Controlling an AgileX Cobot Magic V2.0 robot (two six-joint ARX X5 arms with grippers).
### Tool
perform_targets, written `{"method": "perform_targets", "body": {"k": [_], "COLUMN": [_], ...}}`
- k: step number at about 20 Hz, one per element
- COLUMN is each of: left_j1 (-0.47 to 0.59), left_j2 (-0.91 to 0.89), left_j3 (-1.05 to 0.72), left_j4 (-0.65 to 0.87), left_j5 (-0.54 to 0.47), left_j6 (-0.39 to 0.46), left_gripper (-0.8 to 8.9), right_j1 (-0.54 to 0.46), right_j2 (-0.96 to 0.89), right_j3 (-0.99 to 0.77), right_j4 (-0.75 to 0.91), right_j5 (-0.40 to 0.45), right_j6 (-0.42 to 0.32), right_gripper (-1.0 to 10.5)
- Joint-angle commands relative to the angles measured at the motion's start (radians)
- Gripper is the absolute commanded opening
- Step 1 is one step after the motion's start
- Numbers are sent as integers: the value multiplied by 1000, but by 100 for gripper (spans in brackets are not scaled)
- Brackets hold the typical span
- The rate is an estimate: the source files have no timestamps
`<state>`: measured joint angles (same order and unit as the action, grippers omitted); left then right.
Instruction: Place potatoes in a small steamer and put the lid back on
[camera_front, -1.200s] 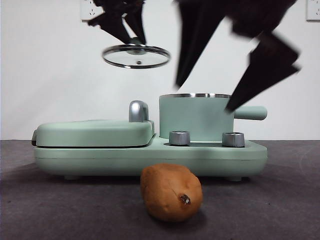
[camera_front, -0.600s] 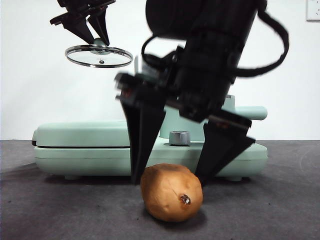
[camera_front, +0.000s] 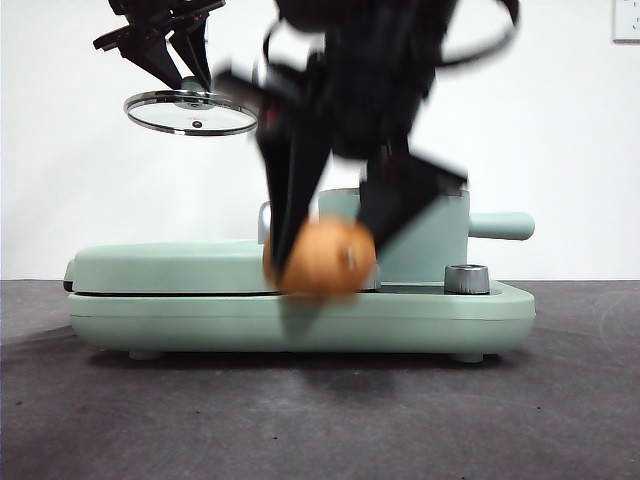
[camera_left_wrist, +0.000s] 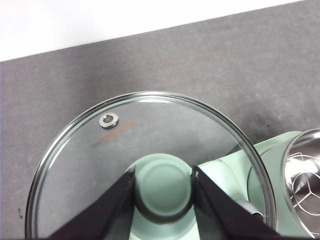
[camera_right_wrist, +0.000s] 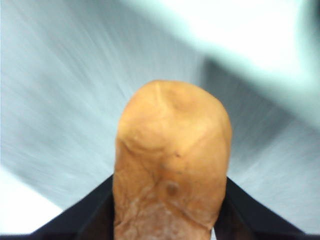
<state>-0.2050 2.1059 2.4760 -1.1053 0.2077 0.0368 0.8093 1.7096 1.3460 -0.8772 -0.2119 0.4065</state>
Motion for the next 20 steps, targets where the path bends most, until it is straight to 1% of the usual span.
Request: {"method": "perform_targets", "body": {"k": [1, 5, 8, 10, 13, 18, 19, 20], "left_j1": [5, 8, 7, 6, 6, -1, -6, -9], "left_j2": [-13, -13, -13, -13, -13, -13, -13, -13], "left_j3": [42, 42, 42, 42, 42, 42, 42, 42], "left_j4": [21, 24, 26, 26, 25, 24, 24, 25], "left_j5": [2, 2, 2, 2, 2, 2, 2, 2], "left_j6": [-3, -3, -3, -3, -3, -3, -3, -3], "left_gripper": [81, 81, 81, 81, 81, 81, 81, 81], "right_j1": [-46, -198, -303, -348, -385, -402, -402, -402], "right_j2": [10, 74, 190, 275, 382, 493, 501, 502], "right_j3": [189, 478, 664, 750, 803, 803, 803, 803], "right_j4": [-107, -196, -265, -286, -296, -292, -292, -292], "right_j5": [7, 6, 6, 3, 3, 6, 6, 7], "right_j6": [-61, -139, -191, -210, -237, -267, -267, -277], "right_gripper": [128, 127, 127, 127, 127, 129, 139, 194]}}
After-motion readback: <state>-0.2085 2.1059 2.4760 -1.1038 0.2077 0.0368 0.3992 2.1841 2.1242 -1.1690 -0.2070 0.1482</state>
